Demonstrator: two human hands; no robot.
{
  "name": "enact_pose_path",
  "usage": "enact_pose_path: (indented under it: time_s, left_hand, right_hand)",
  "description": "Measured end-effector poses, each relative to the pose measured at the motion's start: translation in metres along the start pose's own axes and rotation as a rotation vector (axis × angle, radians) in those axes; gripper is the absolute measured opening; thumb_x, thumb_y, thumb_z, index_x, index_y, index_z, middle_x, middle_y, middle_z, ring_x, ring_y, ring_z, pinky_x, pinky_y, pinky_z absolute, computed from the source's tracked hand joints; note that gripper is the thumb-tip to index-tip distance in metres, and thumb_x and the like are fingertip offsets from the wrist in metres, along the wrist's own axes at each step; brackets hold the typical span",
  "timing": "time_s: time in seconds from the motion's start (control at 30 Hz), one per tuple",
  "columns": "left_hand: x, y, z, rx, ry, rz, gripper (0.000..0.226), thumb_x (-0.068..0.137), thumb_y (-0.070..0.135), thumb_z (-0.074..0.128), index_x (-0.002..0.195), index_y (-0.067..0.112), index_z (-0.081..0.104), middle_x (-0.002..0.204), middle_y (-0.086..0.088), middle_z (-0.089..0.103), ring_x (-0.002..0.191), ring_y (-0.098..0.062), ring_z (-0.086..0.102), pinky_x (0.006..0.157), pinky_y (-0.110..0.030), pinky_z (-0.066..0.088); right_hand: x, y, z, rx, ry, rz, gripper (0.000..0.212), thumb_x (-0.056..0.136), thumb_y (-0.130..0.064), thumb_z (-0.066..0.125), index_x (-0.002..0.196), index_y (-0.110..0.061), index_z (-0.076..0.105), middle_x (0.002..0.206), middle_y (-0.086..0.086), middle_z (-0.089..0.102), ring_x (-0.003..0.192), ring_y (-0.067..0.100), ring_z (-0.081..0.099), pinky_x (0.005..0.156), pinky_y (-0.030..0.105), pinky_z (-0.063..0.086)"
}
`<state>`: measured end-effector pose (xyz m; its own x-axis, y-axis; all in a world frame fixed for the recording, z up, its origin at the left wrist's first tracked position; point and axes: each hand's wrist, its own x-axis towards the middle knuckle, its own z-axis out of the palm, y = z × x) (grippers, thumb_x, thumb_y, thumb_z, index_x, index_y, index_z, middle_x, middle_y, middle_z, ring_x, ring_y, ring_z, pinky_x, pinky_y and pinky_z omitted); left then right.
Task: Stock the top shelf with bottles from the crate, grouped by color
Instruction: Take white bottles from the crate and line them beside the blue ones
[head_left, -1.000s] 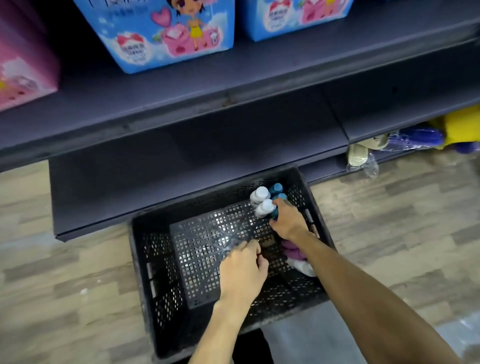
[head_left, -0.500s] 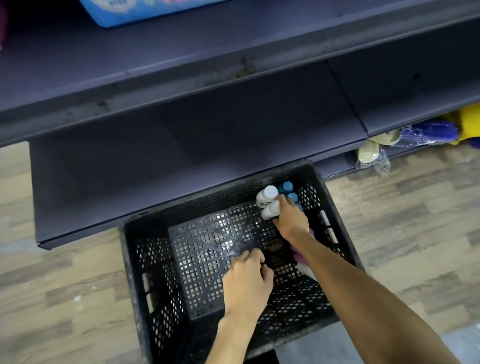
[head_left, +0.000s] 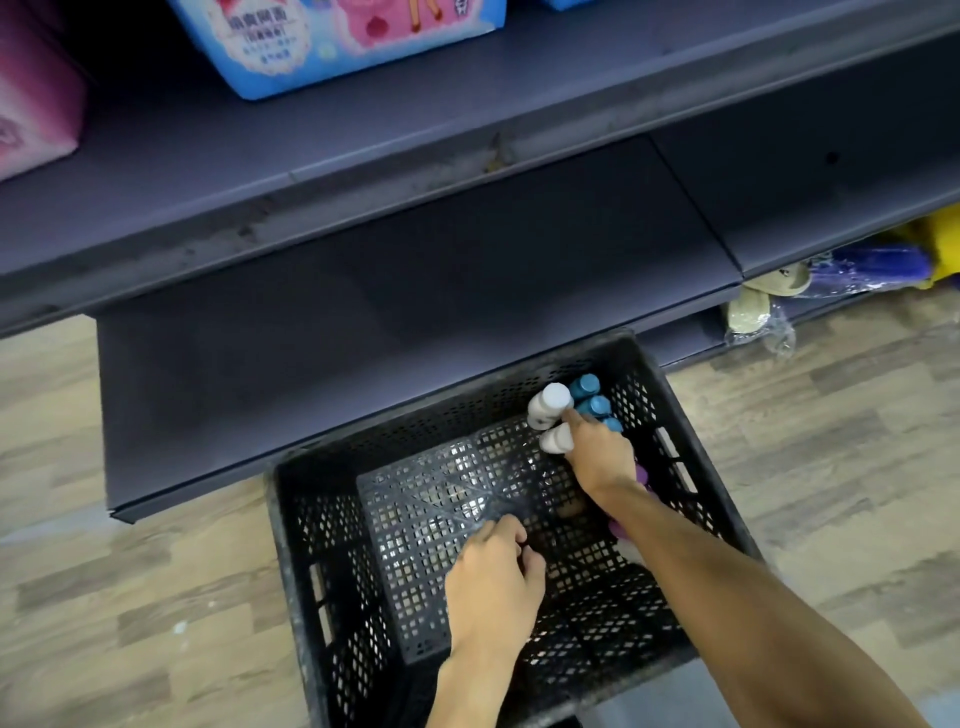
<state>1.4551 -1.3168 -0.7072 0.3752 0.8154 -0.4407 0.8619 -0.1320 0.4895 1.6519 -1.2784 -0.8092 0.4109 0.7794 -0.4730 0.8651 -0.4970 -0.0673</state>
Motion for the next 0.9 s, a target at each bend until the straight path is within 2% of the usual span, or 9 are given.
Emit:
enact_pose_path:
  time_s: [0.1,0.3,0.5,0.63,0.73,0.9]
  left_hand:
    - [0.006,0.006,-0.011,-0.005,0.030,0.009,0.003,0.090,0.031,0.053,0.093,0.030,0.053,0.090,0.013,0.058,0.083,-0.008,0.057,0.071,-0.029,0.049]
    - [-0.004,0.048,-0.050,0.009,0.048,0.086,0.007,0.088,0.030,0.050,0.092,0.026,0.054,0.093,0.010,0.060,0.086,-0.014,0.059,0.073,-0.033,0.050]
    - [-0.019,0.089,-0.117,0.063,0.129,0.186,0.010,0.086,0.031,0.047,0.092,0.025,0.053,0.091,0.007,0.058,0.088,-0.016,0.059,0.073,-0.033,0.048]
    - [-0.031,0.120,-0.173,0.108,0.206,0.276,0.012,0.087,0.033,0.046,0.094,0.026,0.053,0.090,0.010,0.057,0.086,-0.011,0.056,0.073,-0.030,0.049]
    - [-0.041,0.144,-0.216,0.138,0.271,0.328,0.013,0.086,0.033,0.048,0.094,0.024,0.054,0.090,0.009,0.058,0.086,-0.013,0.056,0.073,-0.031,0.048]
    - [-0.063,0.178,-0.277,0.156,0.389,0.418,0.012,0.087,0.034,0.049,0.090,0.023,0.054,0.086,0.007,0.057,0.084,-0.016,0.056,0.068,-0.034,0.047]
  right_hand:
    - [-0.013,-0.001,-0.018,0.013,0.026,-0.018,0.052,0.094,-0.016,0.056,0.142,-0.024,0.039,0.123,0.001,0.060,0.105,0.026,0.064,0.075,0.037,0.050]
    - [-0.050,0.006,-0.090,0.111,0.057,-0.097,0.036,0.088,-0.034,0.064,0.118,-0.019,0.049,0.117,0.001,0.059,0.109,0.026,0.059,0.075,0.038,0.048]
    - [-0.089,0.010,-0.193,0.332,0.172,-0.203,0.044,0.080,-0.041,0.074,0.113,-0.016,0.058,0.111,0.002,0.062,0.109,0.022,0.051,0.085,0.032,0.042]
    - [-0.121,0.017,-0.265,0.453,0.281,-0.337,0.043,0.079,-0.047,0.075,0.112,-0.024,0.059,0.104,-0.010,0.060,0.097,0.013,0.053,0.083,0.029,0.044]
    - [-0.145,0.015,-0.322,0.466,0.364,-0.425,0.044,0.080,-0.052,0.074,0.114,-0.028,0.059,0.101,-0.014,0.058,0.092,0.007,0.053,0.080,0.027,0.045]
    - [-0.183,0.004,-0.405,0.411,0.469,-0.527,0.046,0.081,-0.056,0.071,0.110,-0.024,0.060,0.100,-0.010,0.059,0.090,0.009,0.055,0.079,0.027,0.046]
